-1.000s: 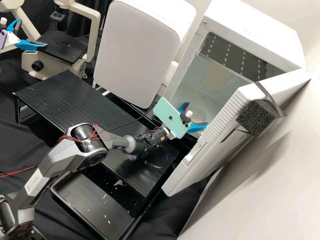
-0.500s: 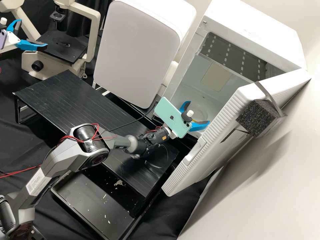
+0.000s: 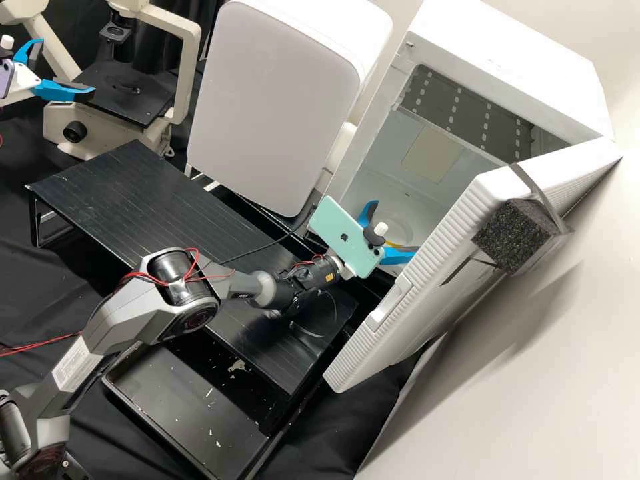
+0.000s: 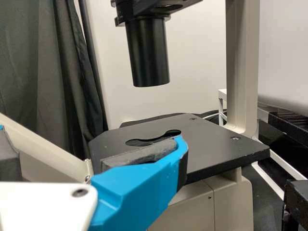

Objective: Place the petri dish in the incubator

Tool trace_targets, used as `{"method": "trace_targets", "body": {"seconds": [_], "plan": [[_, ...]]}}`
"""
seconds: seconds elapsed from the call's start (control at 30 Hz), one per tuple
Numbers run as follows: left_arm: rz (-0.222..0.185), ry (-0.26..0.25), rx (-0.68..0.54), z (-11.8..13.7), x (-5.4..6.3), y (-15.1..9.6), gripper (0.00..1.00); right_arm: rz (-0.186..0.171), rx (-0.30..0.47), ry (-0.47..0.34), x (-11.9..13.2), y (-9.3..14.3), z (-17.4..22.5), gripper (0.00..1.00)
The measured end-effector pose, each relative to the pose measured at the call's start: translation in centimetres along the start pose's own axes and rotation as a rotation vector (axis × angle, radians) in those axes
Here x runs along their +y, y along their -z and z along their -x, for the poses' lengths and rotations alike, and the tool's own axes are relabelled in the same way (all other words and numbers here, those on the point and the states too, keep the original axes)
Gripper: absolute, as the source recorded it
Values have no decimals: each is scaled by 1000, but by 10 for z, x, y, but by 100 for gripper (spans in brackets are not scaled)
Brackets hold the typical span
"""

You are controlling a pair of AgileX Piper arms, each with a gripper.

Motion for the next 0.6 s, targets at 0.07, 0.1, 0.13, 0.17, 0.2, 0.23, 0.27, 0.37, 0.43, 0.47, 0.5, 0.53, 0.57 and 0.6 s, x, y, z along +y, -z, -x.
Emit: {"method": "trace_targets", "body": {"seconds": [0.07, 0.1, 0.13, 0.17, 0.2, 0.23, 0.27, 0.37, 0.43, 0.47, 0.5, 0.53, 0.57, 0.6], "plan": [[0, 0, 0, 0, 0, 0, 100, 0, 0, 0, 0, 0, 0, 100], [0, 0, 0, 0, 0, 0, 100, 4, 0, 1, 1, -1, 0, 100], [0, 0, 0, 0, 0, 0, 100, 11, 1, 6, 1, -2, 0, 100], [0, 0, 0, 0, 0, 0, 100, 18, 4, 14, 0, -2, 1, 100], [0, 0, 0, 0, 0, 0, 100, 22, 6, 21, 0, -3, 3, 100], [0, 0, 0, 0, 0, 0, 100, 24, 6, 26, 1, -4, 6, 100], [0, 0, 0, 0, 0, 0, 100, 24, 6, 27, 3, -5, 8, 100], [0, 0, 0, 0, 0, 0, 100, 14, 25, 26, 8, -5, 21, 100], [0, 0, 0, 0, 0, 0, 100, 16, 37, 32, 11, -3, 31, 100], [0, 0, 0, 0, 0, 0, 100, 20, 46, 33, 12, -3, 35, 100], [0, 0, 0, 0, 0, 0, 100, 27, 65, 30, 15, -1, 41, 100], [0, 0, 0, 0, 0, 0, 100, 31, 76, 28, 17, 0, 46, 100], [0, 0, 0, 0, 0, 0, 100, 29, 85, 28, 19, 1, 51, 100], [0, 0, 0, 0, 0, 0, 100, 22, 104, 25, 20, 3, 56, 100]]}}
